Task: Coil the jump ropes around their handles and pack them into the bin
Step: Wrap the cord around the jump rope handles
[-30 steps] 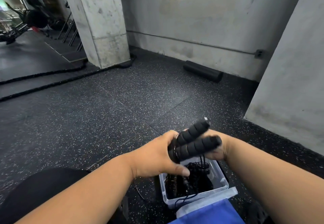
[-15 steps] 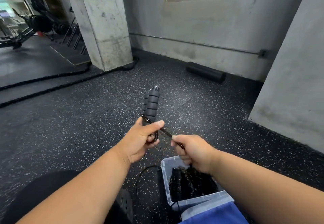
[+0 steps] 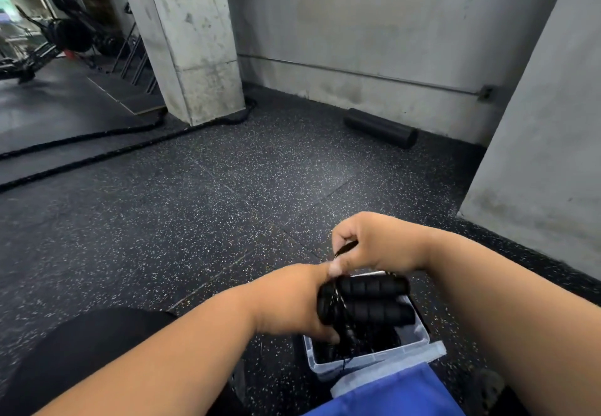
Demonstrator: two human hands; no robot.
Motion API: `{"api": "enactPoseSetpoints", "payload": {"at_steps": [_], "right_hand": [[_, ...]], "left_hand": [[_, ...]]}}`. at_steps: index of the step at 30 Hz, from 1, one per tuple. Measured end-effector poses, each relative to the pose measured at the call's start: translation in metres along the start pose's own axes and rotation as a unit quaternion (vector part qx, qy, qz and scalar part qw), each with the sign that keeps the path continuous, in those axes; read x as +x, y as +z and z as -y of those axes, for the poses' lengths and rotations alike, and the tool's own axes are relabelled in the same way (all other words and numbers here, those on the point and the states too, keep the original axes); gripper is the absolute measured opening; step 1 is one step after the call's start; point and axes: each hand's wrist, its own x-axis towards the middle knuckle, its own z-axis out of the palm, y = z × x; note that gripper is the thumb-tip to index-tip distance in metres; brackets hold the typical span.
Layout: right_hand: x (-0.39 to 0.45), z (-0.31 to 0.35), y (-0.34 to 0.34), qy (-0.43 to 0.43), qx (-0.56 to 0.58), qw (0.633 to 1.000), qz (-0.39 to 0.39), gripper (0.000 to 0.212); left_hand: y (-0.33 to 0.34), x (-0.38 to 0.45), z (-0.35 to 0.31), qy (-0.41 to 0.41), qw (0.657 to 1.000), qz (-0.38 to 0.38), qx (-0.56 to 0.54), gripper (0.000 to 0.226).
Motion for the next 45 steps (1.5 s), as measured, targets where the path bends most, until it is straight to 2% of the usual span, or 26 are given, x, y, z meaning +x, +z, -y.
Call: {"api": "enactPoseSetpoints", "payload": {"at_steps": [2, 4, 6, 7, 8, 9, 10, 11, 12, 14, 16, 18, 23, 27, 29, 31, 34, 36, 38, 41, 43, 45], "right_hand": [[0.000, -0.022, 0.004, 0.003, 0.201, 0.979, 0.014, 0.021], [0.003, -0.037, 0.020, 0.021, 0.325, 0.945, 0.008, 0.004], [0.008, -0.040, 0.040, 0.088, 0.379, 0.921, -0.020, 0.014], [0.012, -0.037, 0.048, 0.112, 0.365, 0.924, -0.029, 0.021], [0.016, -0.037, 0.054, 0.118, 0.299, 0.946, -0.043, 0.030], [0.018, -0.035, 0.058, 0.098, 0.163, 0.980, -0.051, 0.034], [0.020, -0.033, 0.062, 0.074, 0.030, 0.996, -0.039, 0.034], [0.021, -0.031, 0.067, 0.052, -0.076, 0.995, -0.031, 0.031], [0.022, -0.028, 0.073, 0.048, -0.124, 0.991, -0.031, 0.029], [0.018, -0.017, 0.079, 0.060, -0.177, 0.982, -0.023, 0.027], [0.014, -0.003, 0.075, 0.049, -0.238, 0.970, -0.012, 0.022], [0.008, 0.009, 0.059, 0.027, -0.269, 0.963, -0.007, 0.018], [-0.001, 0.020, 0.025, -0.016, -0.226, 0.974, -0.013, 0.020], [-0.001, 0.002, 0.007, -0.002, -0.068, 0.998, -0.008, 0.032], [0.000, -0.017, 0.004, 0.004, 0.041, 0.999, -0.010, 0.034], [-0.001, -0.032, 0.009, 0.014, 0.174, 0.985, -0.005, 0.037], [0.001, -0.042, 0.025, 0.000, 0.307, 0.952, -0.012, 0.030], [0.007, -0.040, 0.036, 0.026, 0.357, 0.933, -0.033, 0.045], [0.015, -0.038, 0.044, 0.070, 0.336, 0.937, -0.059, 0.043], [0.018, -0.033, 0.053, 0.088, 0.140, 0.980, -0.108, 0.040], [0.014, -0.027, 0.061, 0.093, 0.054, 0.990, -0.095, 0.043], [0.012, -0.019, 0.066, 0.091, 0.002, 0.993, -0.068, 0.038]], "left_hand": [[-0.007, -0.002, -0.004, 0.006, 0.995, -0.037, -0.093, 0.069], [-0.012, -0.004, 0.001, 0.009, 0.978, -0.055, -0.203, 0.068], [-0.013, -0.003, 0.010, 0.005, 0.955, -0.086, -0.284, 0.070], [-0.013, 0.000, 0.015, -0.007, 0.945, -0.117, -0.306, 0.070], [-0.011, 0.004, 0.021, -0.029, 0.933, -0.152, -0.325, 0.069], [-0.011, 0.007, 0.026, -0.061, 0.920, -0.182, -0.341, 0.069], [-0.011, 0.011, 0.031, -0.098, 0.910, -0.204, -0.346, 0.074], [-0.010, 0.012, 0.036, -0.128, 0.905, -0.220, -0.341, 0.083], [-0.010, 0.012, 0.042, -0.147, 0.908, -0.226, -0.321, 0.093], [-0.006, 0.012, 0.052, -0.149, 0.940, -0.205, -0.231, 0.108], [-0.003, 0.012, 0.060, -0.151, 0.970, -0.163, -0.096, 0.103], [-0.003, 0.012, 0.061, -0.155, 0.981, -0.117, -0.001, 0.090], [-0.002, 0.005, 0.046, -0.090, 0.994, 0.000, 0.067, 0.077], [0.000, 0.003, 0.022, -0.010, 0.999, -0.002, 0.045, 0.068], [-0.003, 0.001, 0.015, -0.002, 1.000, -0.012, -0.011, 0.072], [-0.007, -0.002, 0.013, 0.005, 0.994, -0.009, -0.106, 0.079], [-0.012, -0.005, 0.012, 0.032, 0.961, -0.006, -0.274, 0.082], [-0.014, -0.004, 0.014, 0.043, 0.946, -0.030, -0.319, 0.081], [-0.014, -0.001, 0.018, 0.034, 0.928, -0.063, -0.365, 0.078], [-0.017, 0.005, 0.027, -0.041, 0.903, -0.115, -0.412, 0.074], [-0.017, 0.008, 0.038, -0.119, 0.904, -0.144, -0.385, 0.088], [-0.015, 0.006, 0.047, -0.143, 0.925, -0.149, -0.319, 0.108]]}}
